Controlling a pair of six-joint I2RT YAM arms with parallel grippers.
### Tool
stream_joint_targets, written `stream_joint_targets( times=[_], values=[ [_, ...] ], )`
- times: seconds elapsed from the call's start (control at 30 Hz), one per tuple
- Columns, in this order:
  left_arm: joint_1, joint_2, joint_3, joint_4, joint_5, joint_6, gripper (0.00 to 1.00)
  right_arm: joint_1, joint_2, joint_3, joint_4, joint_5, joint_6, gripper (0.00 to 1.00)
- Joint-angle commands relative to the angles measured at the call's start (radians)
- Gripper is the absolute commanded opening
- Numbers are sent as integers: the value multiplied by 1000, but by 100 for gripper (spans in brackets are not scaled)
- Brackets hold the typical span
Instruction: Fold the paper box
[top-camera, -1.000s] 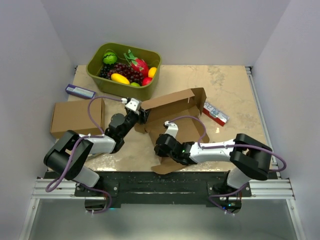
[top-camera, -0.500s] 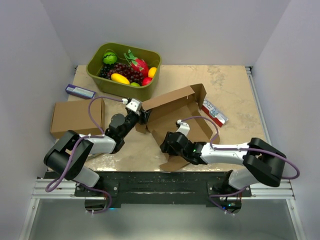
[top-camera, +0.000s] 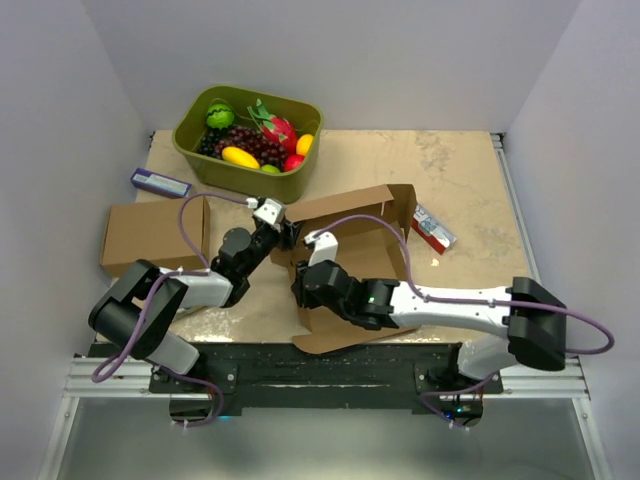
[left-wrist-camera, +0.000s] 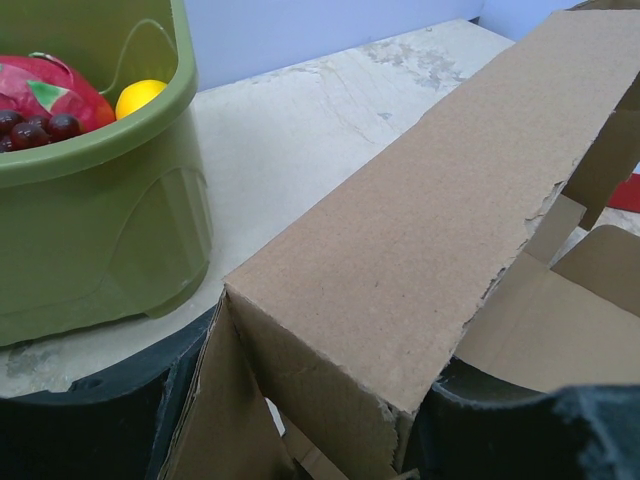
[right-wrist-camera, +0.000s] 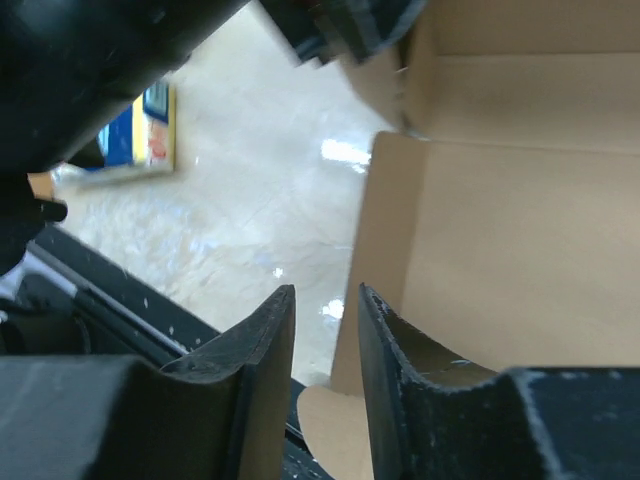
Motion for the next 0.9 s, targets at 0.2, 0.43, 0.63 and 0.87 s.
stream_joint_targets(
  times=[0.2,0.43,0.63,0.87],
  values=[
    [-2,2,1,31,1,24,28,61,259,154,92,-244,-158,27],
    [-2,-1,-3,29,0,24,28,58,284,157,-51,-115,-104,22],
    [-1,-2,-2,31,1,24,28,33,258,111,-65,-94,-72,15],
    [-2,-4,-3,31,2,27,27,7,230,66,-66,-84,-38,11]
  ],
)
